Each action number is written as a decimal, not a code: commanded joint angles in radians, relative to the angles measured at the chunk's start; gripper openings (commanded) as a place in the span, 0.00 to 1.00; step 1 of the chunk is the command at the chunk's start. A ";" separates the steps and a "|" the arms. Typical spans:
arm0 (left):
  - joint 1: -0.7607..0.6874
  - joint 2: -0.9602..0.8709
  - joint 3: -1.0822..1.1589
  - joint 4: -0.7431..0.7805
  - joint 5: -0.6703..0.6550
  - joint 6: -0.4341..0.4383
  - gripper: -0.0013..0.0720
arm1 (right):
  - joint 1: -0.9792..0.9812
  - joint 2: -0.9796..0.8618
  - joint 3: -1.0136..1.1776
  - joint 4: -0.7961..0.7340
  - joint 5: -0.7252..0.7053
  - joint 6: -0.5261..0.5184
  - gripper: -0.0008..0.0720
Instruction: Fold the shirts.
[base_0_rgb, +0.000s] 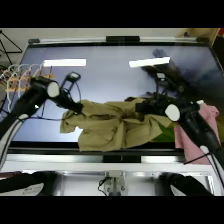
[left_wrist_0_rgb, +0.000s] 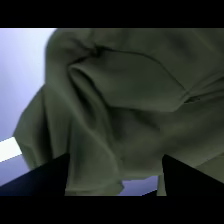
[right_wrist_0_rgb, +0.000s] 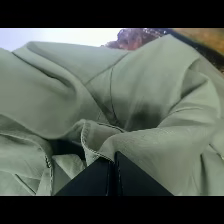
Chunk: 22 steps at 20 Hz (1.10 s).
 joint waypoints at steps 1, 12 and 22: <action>-0.109 -0.051 -0.084 0.004 0.175 -0.059 0.99 | 0.000 -0.032 -0.001 0.015 -0.008 -0.018 0.10; -0.122 -0.143 -0.082 0.128 0.373 -0.113 0.72 | 0.000 -0.032 -0.001 0.016 -0.005 -0.043 0.10; -0.103 -0.133 0.001 0.180 0.226 -0.106 0.09 | 0.000 -0.026 0.000 -0.009 -0.019 -0.084 0.10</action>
